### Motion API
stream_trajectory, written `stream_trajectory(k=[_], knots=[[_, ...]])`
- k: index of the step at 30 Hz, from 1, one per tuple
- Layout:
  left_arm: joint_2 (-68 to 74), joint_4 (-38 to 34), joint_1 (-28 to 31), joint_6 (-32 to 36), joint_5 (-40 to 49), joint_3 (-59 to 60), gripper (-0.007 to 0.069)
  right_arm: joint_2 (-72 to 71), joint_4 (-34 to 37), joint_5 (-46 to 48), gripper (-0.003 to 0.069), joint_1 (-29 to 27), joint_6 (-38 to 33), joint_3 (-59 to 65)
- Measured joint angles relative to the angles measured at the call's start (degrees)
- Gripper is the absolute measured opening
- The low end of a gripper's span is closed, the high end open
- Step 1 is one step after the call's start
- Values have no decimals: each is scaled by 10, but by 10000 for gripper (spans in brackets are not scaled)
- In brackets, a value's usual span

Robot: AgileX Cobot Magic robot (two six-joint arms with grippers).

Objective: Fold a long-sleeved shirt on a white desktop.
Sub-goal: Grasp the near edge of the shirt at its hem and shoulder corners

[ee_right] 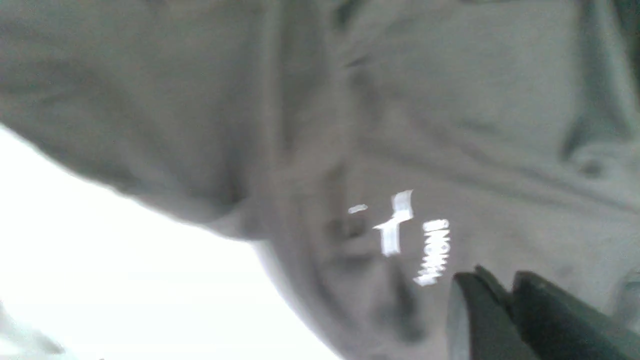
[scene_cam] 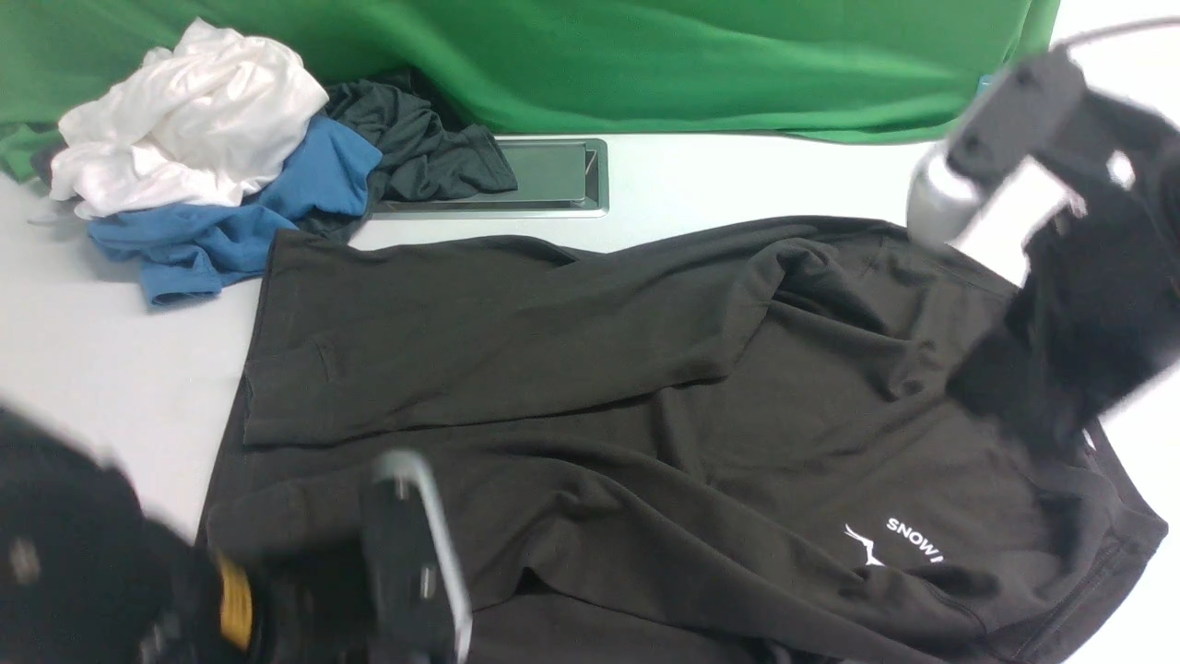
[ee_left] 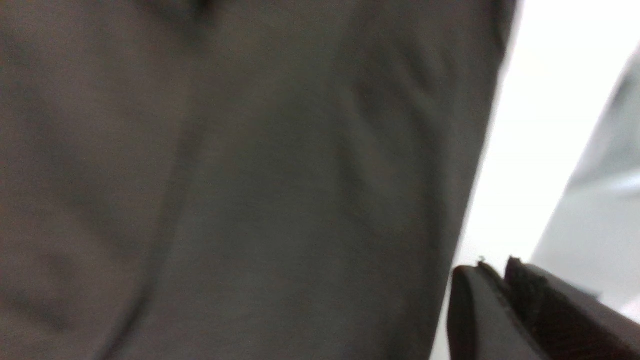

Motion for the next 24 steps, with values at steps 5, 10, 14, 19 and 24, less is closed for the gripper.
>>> stream_trajectory(k=[5, 10, 14, 19, 24], knots=[[9, 4, -4, 22, -72, 80, 318, -82, 1, -41, 118, 67, 17, 79], [11, 2, -4, 67, -111, 93, 480, -127, 1, -59, 118, 99, 19, 97], [11, 2, -4, 104, -151, 136, 501, -135, 0, -81, 122, 101, 21, 97], [15, 5, -4, 110, -181, 173, 470, -135, -1, -101, 132, 101, 18, 97], [39, 22, -4, 113, -188, 172, 424, -135, -1, -116, 136, 101, 7, 97]])
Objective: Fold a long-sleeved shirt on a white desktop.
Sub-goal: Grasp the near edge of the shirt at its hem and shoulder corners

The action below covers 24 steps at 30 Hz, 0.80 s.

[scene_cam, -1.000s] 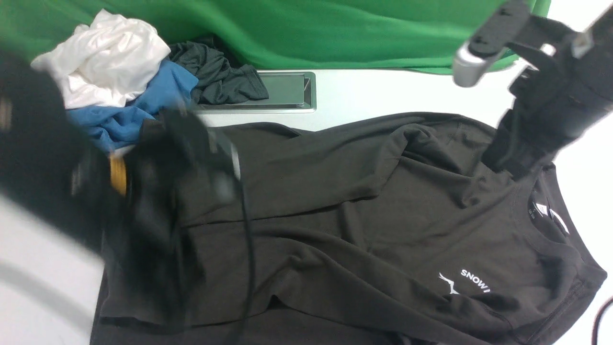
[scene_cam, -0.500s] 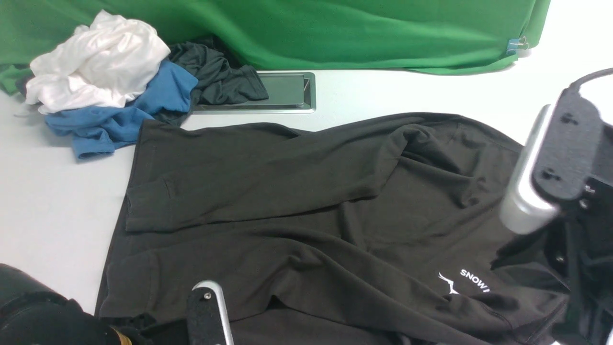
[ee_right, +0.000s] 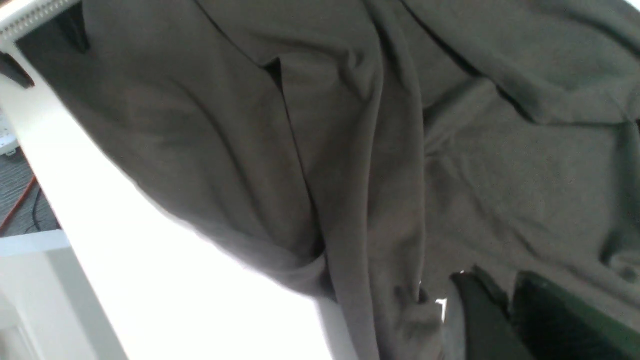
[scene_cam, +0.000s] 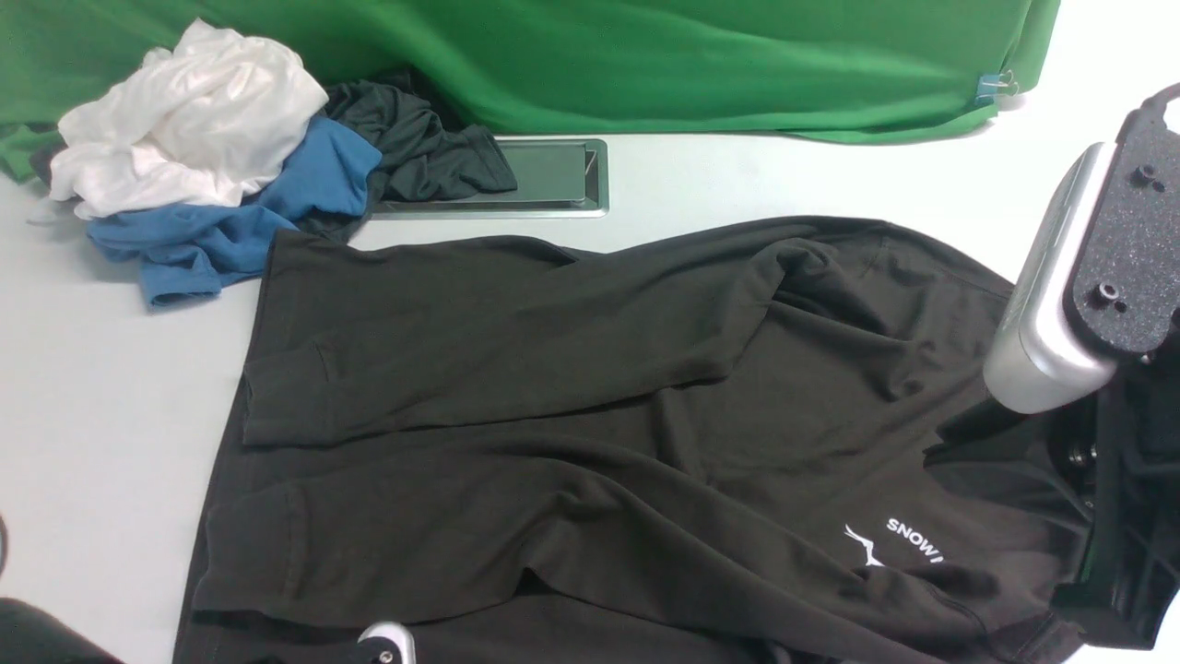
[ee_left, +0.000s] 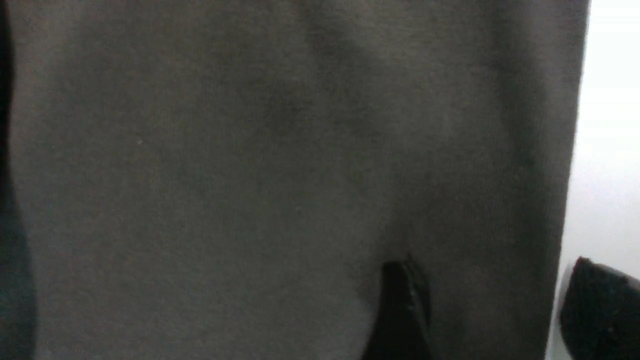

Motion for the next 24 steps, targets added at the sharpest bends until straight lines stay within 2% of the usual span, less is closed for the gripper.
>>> stream_trajectory(k=[4, 5, 6, 7, 8, 9, 11, 16, 20, 24], knots=[[40, 23, 0, -20, -4, -15, 322, 0, 0, -4, 141, 0, -6, 0], [56, 28, 0, -26, -2, -27, 268, 0, 0, -4, 144, 0, -8, 0], [58, 29, 0, -27, 0, -27, 260, 0, 0, -4, 144, 0, -8, 0], [74, 37, 0, -29, 13, -45, 180, -1, 0, -4, 146, 0, -9, 0], [79, 41, 0, -30, 21, -50, 161, -1, 0, -4, 146, 0, -9, 0], [85, 46, 0, -33, 32, -61, 94, -1, 0, -4, 148, 0, -9, 0], [89, 52, 0, -35, 48, -73, 49, -1, -1, -4, 149, 0, -9, 0], [79, 56, 0, -39, 105, -92, 33, -1, -12, -4, 158, 0, -7, 0], [24, 64, 0, -48, 168, -124, 31, 0, -73, 13, 181, 0, 22, 15], [-30, 71, 0, -76, 214, -137, 31, 11, -127, 23, 274, 0, 37, 70]])
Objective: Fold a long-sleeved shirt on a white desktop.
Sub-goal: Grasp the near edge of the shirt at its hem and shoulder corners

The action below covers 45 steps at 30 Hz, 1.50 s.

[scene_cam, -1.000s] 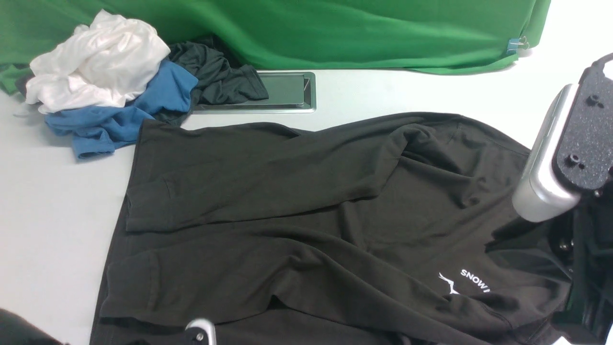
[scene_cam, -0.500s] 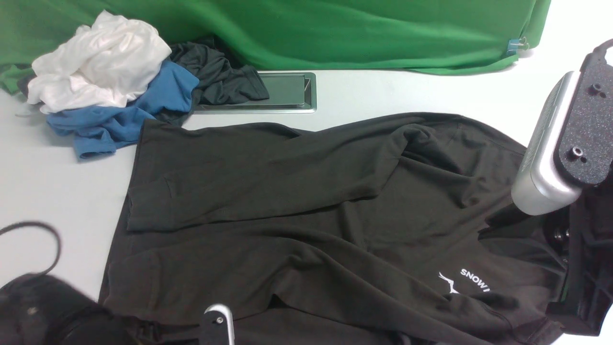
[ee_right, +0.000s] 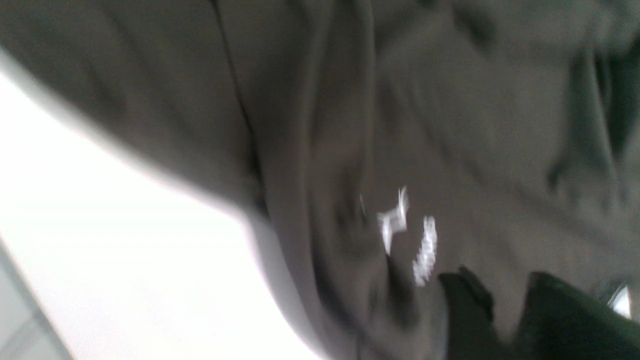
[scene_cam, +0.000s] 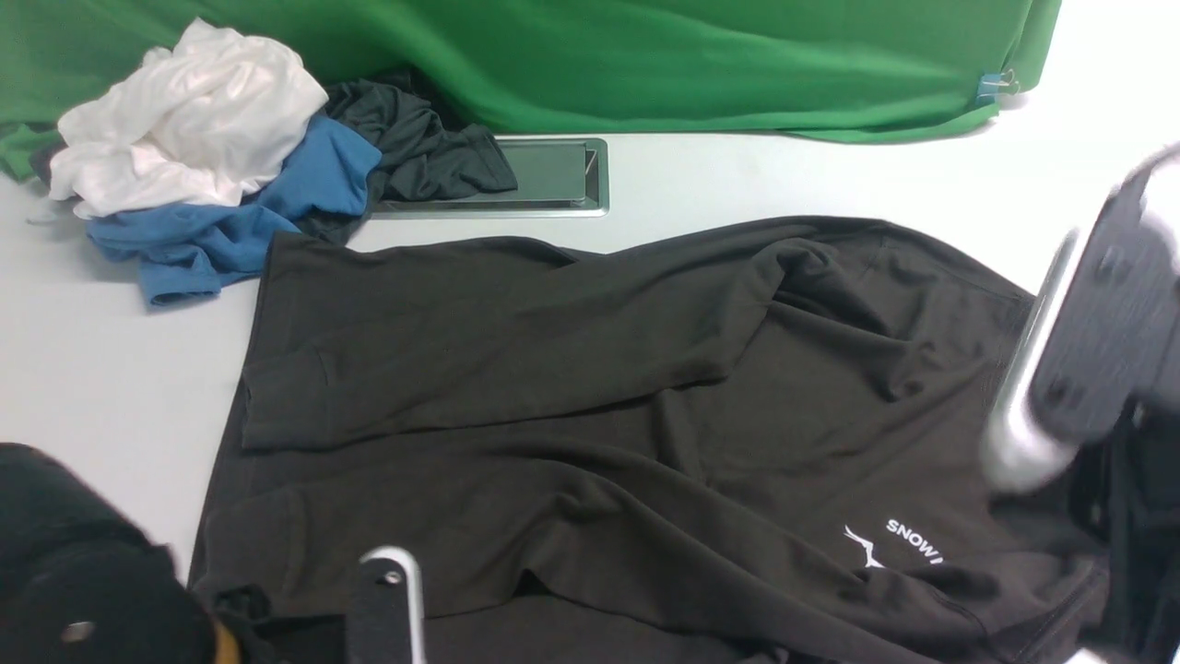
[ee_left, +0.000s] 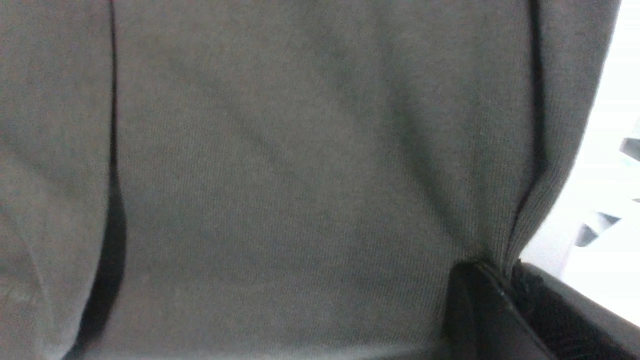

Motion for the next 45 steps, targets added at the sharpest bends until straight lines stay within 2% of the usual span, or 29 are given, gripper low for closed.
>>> stream_trajectory(k=[3, 6, 10, 17, 23, 25, 27, 28, 32, 35, 45], knots=[[-37, 0, 0, -11, 29, 0, 31, 25, -12, -3, 407, 0, -3, 68], [-60, 0, 0, -12, 36, 0, 31, 51, -36, -12, 509, 0, -7, 127], [-73, 0, 0, -12, 36, 0, 31, 86, -82, -54, 536, 0, -9, 174], [-88, 0, 0, -12, 36, 0, 31, 177, -144, -157, 541, 0, -9, 187], [-90, 0, 0, -15, 41, 0, 31, 238, -152, -163, 538, 0, -10, 183], [-90, 0, 0, -15, 41, 0, 31, 245, -152, -159, 518, 0, -14, 180], [-90, 0, 0, -15, 41, 0, 31, 250, -148, -158, 438, 1, -15, 179], [-90, 0, 0, -15, 41, 0, 31, 250, -148, -158, 438, 1, -15, 179], [-90, 0, 0, -15, 47, 0, 31, 249, -147, -154, 165, 1, -1, 179], [-90, 0, 0, -15, 55, 0, 31, 241, -149, -151, 70, 1, 19, 182], [-90, 1, 0, -28, 93, 0, 31, 107, -97, 39, 55, 1, 63, 186]])
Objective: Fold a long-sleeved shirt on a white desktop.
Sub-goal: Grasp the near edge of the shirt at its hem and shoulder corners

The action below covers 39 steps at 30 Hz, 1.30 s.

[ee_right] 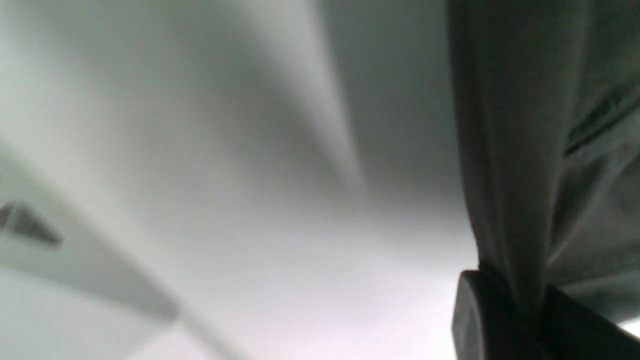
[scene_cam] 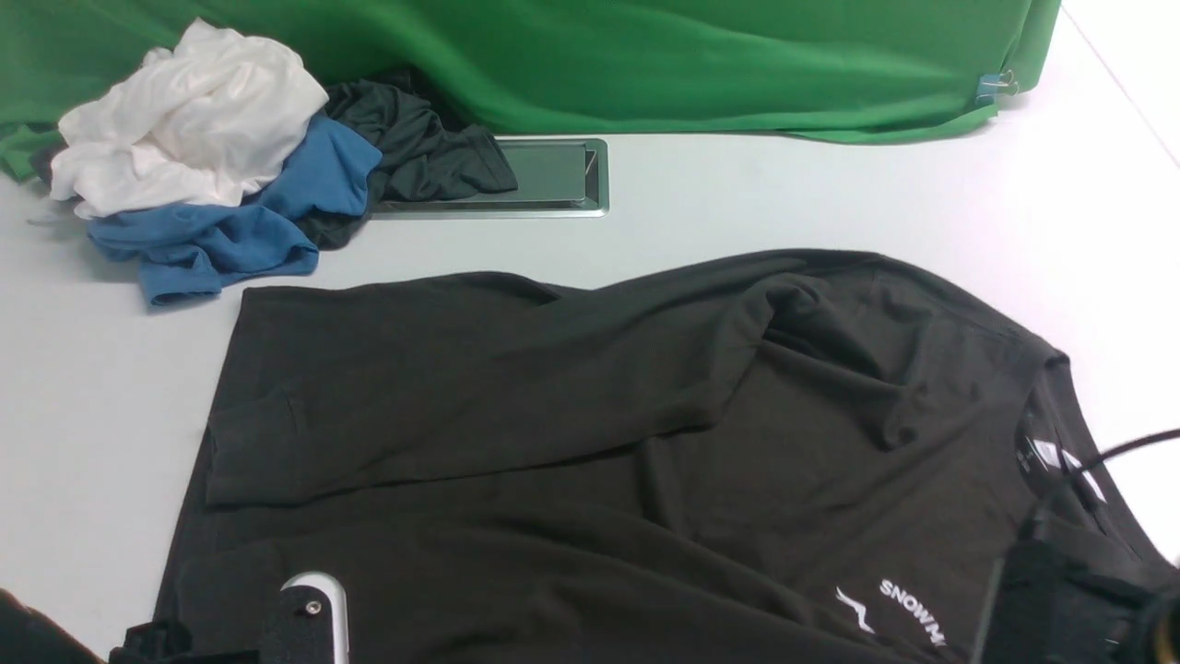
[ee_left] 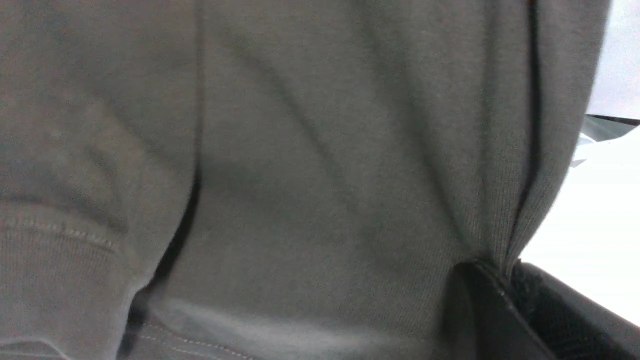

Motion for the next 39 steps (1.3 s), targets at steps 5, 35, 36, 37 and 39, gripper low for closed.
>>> stream_trajectory(k=[5, 35, 36, 37, 39], knots=[[0, 27, 0, -11, 2, 0, 31, -56, 0, 27, 55, 0, 1, 0], [0, 104, 0, -87, -44, 0, 31, 76, -41, -104, 55, -12, 9, -68], [0, 106, 0, -87, -44, 0, 31, 76, -41, -101, 55, -17, 9, -68], [0, 108, 0, -87, -44, 0, 31, 76, -42, -98, 55, -23, 9, -68], [0, 113, 0, -87, -43, 0, 31, 76, -42, -93, 55, -32, 9, -68]])
